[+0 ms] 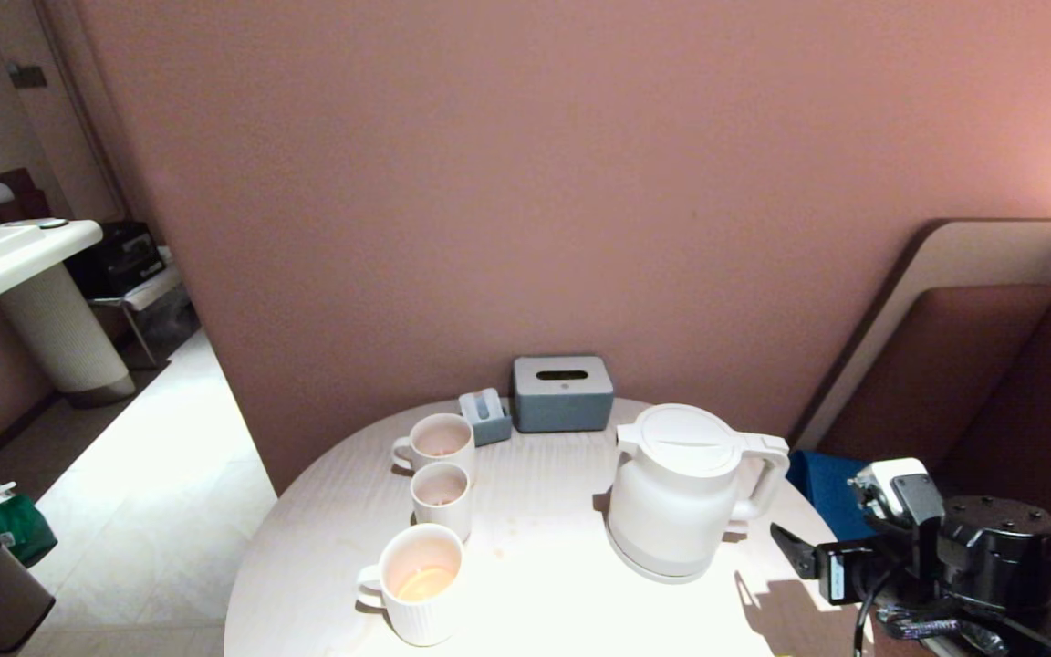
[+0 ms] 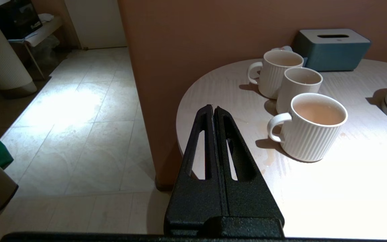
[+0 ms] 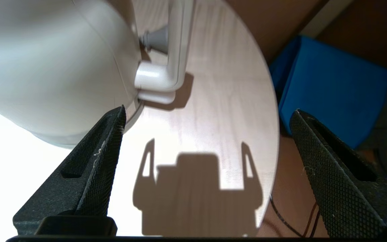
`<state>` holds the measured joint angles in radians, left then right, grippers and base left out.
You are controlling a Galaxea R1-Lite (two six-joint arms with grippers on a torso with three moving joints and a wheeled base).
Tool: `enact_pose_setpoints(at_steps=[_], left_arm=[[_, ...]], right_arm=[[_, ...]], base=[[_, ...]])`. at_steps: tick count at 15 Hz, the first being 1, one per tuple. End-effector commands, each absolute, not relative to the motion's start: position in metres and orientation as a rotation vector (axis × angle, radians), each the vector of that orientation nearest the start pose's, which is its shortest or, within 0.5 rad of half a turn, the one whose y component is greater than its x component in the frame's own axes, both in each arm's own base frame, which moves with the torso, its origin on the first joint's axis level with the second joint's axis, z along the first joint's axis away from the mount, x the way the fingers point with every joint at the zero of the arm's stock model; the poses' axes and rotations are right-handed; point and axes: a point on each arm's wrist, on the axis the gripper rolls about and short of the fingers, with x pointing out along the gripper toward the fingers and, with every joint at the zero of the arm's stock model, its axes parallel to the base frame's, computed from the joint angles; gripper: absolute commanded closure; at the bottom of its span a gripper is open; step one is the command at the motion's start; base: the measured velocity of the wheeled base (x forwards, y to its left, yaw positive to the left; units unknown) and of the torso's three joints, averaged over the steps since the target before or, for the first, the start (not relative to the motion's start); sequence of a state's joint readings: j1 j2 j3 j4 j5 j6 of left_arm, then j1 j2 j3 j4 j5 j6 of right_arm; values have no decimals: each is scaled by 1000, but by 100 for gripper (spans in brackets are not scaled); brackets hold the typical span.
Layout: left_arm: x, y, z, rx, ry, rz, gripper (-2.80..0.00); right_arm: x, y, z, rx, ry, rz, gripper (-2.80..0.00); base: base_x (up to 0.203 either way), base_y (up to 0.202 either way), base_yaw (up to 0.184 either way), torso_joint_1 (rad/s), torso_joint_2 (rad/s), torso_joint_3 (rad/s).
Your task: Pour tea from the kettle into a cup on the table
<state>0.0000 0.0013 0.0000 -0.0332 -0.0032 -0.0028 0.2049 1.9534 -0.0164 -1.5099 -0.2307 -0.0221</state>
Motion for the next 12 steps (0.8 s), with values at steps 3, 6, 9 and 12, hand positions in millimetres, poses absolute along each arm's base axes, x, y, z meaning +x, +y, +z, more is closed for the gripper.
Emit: enact_pose_setpoints(at_steps=[3, 6, 9, 12], left_arm=[[-23, 0, 79, -3, -32, -3, 0], [-23, 0, 79, -3, -32, -3, 0], [-23, 0, 79, -3, -32, -3, 0], [-23, 0, 79, -3, -32, -3, 0]], right_arm=[[181, 32, 88, -97, 329, -29, -280], [164, 26, 110, -135, 326, -161, -280], [136, 17, 131, -137, 256, -270, -280], [97, 7, 144, -146, 202, -381, -280]], base=[[0, 0, 0, 0, 0, 0], [0, 0, 0, 0, 0, 0], [0, 0, 0, 0, 0, 0], [0, 0, 0, 0, 0, 0]])
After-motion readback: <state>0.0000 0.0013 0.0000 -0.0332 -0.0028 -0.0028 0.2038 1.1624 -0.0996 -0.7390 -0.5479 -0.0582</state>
